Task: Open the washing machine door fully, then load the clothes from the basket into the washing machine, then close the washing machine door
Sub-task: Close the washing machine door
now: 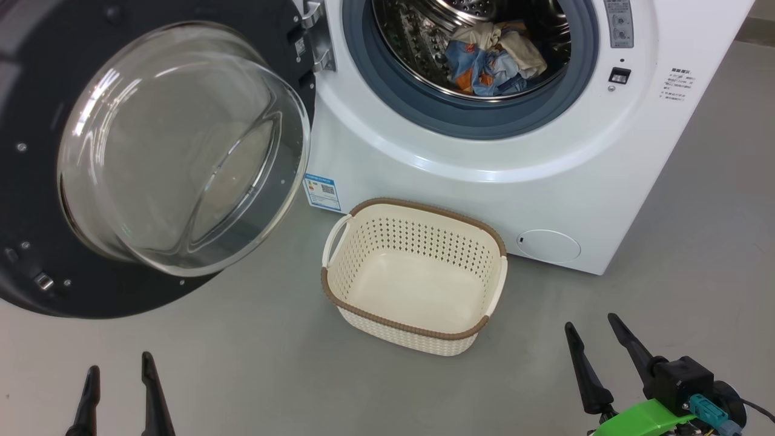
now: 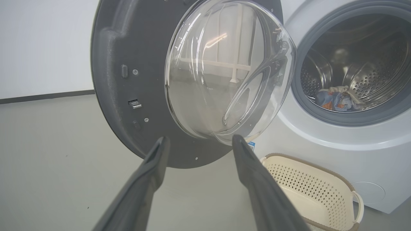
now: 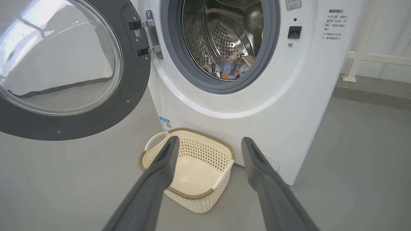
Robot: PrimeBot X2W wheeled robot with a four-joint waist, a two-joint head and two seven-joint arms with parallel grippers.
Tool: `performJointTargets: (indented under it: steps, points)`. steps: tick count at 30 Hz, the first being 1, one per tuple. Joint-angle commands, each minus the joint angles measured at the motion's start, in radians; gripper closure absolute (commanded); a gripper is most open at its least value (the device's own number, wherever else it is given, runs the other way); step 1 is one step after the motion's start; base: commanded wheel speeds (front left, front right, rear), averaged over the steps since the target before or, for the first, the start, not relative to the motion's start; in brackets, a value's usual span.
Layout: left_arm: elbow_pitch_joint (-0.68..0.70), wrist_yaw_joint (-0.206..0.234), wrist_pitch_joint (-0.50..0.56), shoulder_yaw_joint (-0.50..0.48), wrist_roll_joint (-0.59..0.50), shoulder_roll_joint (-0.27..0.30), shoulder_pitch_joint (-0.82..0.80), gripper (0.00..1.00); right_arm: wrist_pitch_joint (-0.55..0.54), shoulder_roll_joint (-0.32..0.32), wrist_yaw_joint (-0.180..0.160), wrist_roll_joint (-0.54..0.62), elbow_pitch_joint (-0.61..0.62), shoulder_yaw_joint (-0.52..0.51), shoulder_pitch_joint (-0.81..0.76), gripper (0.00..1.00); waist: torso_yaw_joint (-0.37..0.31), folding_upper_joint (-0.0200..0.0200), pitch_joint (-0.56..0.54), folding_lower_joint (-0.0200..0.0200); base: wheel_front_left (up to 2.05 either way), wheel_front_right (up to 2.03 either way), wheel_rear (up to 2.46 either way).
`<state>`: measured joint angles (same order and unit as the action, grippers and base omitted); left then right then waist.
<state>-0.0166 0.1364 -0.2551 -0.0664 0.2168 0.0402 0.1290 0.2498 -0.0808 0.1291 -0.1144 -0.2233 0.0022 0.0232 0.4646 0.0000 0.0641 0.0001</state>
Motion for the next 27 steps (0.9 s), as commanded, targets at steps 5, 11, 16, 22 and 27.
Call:
performJointTargets:
  steps: [5,11,16,22,27]
  points:
    - [0.021,-0.004,-0.007,-0.036,0.008,0.010,-0.012,0.08,0.012,-0.006,0.002,0.008,0.019,0.029,0.033,0.00,-0.008,0.0000,-0.005,-0.0001,0.00,0.00,0.00]
    - [0.003,-0.013,-0.007,-0.036,0.016,0.010,-0.010,1.00,0.012,-0.005,0.002,0.009,0.020,0.028,0.029,0.00,-0.011,0.0000,-0.010,-0.0001,0.00,0.00,0.00]
    - [-0.001,-0.019,-0.007,-0.041,0.041,0.010,-0.014,1.00,0.012,-0.003,0.002,0.008,0.022,0.028,0.027,0.00,-0.012,0.0000,-0.011,-0.0001,0.00,0.00,0.00]
    - [0.021,-0.036,-0.007,-0.087,0.092,0.010,-0.039,1.00,0.012,-0.002,0.002,0.005,0.025,0.025,0.027,0.00,-0.011,0.0000,-0.007,-0.0001,0.00,0.00,0.00]
    - [0.039,-0.073,-0.007,-0.168,0.074,0.012,-0.093,1.00,0.012,0.000,0.002,0.006,0.028,0.019,0.024,0.00,-0.010,0.0000,-0.004,-0.0001,0.00,0.00,0.00]
